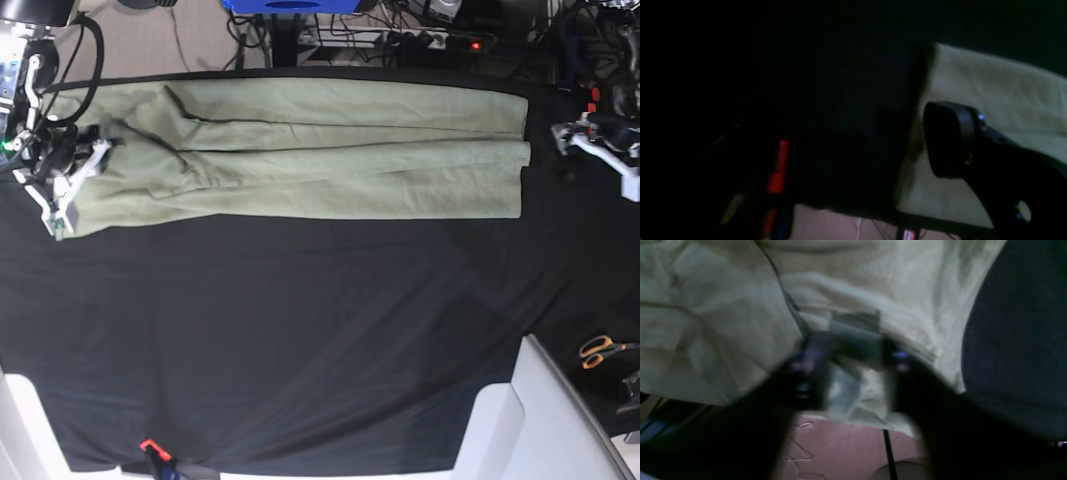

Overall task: Fold the T-shirt properly
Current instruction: 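Pull the grasped shirt end with the right gripper to straighten it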

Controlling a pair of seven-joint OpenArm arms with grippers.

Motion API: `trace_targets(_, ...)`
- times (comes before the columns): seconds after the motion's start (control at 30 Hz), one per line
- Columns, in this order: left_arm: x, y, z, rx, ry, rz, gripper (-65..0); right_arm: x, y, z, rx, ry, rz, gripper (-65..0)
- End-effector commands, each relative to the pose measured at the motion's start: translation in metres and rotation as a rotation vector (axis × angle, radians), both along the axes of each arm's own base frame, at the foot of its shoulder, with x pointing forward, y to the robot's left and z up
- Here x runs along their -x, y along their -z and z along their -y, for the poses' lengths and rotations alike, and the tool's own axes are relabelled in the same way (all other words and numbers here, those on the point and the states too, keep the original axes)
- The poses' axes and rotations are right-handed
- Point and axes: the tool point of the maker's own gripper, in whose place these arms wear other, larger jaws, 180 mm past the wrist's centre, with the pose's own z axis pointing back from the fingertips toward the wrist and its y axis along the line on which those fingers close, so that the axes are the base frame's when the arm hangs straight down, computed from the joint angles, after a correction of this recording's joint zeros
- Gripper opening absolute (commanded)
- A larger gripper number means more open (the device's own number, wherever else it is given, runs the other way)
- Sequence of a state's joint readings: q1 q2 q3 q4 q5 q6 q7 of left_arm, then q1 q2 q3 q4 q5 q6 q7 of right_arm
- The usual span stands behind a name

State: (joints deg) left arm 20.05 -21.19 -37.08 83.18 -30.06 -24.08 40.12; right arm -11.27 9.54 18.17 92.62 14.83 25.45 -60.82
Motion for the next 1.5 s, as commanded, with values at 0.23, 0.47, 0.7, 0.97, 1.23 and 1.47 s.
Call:
trace_targets(0.23,-0.010,-0.013,-0.005,-0.021,0.009,0.044,-0.3,-0.065,-0.061,0.047,0.071,0.078,0.287,-19.1)
trace_targets(0.47,-0.008,-0.012,-0.005,-0.021,0.009,0.038,-0.3,-0.108,-0.033,0.090,0.003,0.189,0.185,-19.7)
trace_targets(0.7,-0.006,-0.012,-0.006,-0.023,0.005,0.037,-0.3,-0.125,-0.019,0.086,-0.071,0.230,0.149,-20.9)
trace_targets(0.97,-0.006,-0.013,-0.008,-0.027,0.004,0.036,-0.3,-0.113,0.017,0.080,-0.130,0.276,0.117,-34.2)
trace_targets(1.23,-0.006,-0.013,-0.009,-0.028,0.004,0.036,-0.3,-0.112,0.022,0.080,-0.139,0.285,0.119,-43.4)
trace_targets(1.47,-0.006,-0.012,-0.007,-0.026,0.006,0.035,-0.3,-0.117,0.017,0.080,-0.142,0.288,0.133,-57.3)
